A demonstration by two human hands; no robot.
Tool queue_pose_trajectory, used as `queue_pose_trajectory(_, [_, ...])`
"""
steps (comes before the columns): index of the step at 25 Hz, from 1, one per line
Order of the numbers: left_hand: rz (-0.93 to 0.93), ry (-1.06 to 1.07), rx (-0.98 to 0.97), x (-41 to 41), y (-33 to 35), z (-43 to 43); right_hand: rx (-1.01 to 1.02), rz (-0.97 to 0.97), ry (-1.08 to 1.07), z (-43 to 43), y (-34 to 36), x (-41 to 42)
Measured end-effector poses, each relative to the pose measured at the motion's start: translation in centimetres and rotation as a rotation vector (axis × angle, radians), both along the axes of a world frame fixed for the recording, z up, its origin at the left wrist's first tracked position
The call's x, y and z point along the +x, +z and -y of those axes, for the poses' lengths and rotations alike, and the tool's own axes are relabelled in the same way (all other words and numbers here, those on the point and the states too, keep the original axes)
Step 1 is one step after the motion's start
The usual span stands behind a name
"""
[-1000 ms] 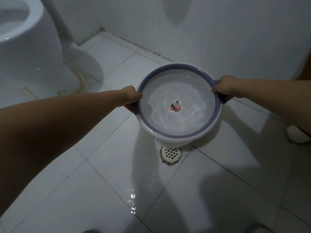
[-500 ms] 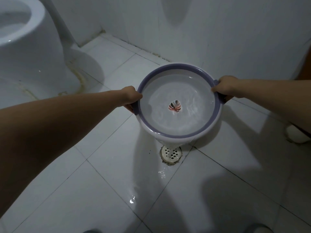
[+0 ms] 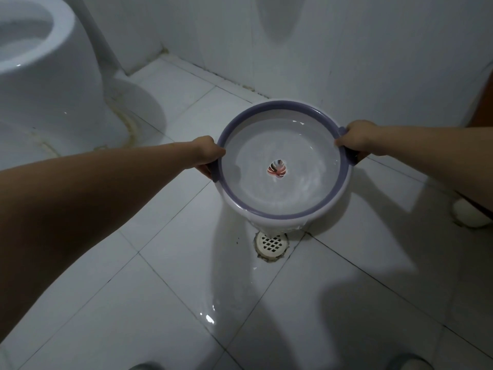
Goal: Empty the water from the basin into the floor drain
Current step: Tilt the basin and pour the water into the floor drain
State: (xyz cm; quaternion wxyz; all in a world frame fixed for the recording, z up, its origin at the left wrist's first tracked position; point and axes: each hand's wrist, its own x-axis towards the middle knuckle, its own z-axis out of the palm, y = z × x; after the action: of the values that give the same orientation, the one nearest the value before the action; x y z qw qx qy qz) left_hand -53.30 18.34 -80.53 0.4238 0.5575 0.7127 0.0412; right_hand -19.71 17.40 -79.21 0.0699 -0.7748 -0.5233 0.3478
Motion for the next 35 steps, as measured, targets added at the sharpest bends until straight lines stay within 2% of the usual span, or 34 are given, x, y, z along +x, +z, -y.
queue_pose_trajectory(35, [-0.021, 0.005, 0.034, 0.0, 1.1, 1.0, 0.016, 0.032, 0.017, 0.5, 1.3, -0.4])
